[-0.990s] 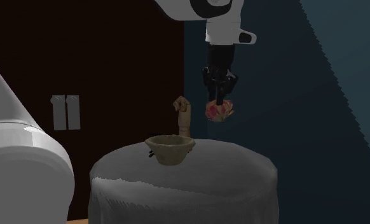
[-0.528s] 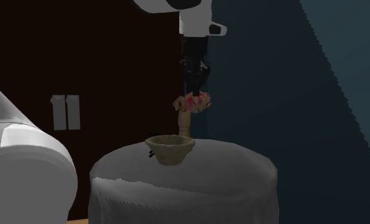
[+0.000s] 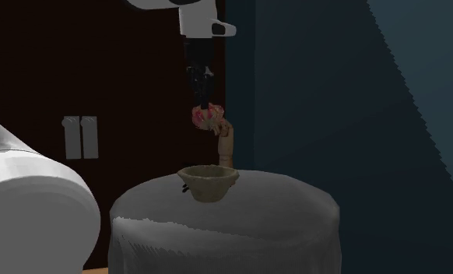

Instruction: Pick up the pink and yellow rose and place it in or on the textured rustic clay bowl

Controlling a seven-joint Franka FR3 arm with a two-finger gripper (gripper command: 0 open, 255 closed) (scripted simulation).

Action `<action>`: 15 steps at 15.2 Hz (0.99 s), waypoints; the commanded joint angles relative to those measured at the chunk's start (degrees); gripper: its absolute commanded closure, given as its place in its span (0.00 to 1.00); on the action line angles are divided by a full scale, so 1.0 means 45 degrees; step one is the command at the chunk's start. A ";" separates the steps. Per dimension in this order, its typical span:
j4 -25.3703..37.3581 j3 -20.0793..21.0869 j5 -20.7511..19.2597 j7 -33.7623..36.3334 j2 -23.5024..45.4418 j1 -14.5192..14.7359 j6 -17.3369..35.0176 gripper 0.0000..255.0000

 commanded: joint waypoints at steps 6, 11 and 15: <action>-0.1124 0.0269 0.0237 0.0001 -0.0290 0.0124 0.0874 1.00; -0.2005 0.0361 0.0410 -0.0189 -0.0352 0.0195 0.1676 1.00; -0.2674 0.0438 0.0564 -0.0347 -0.0347 0.0260 0.2337 1.00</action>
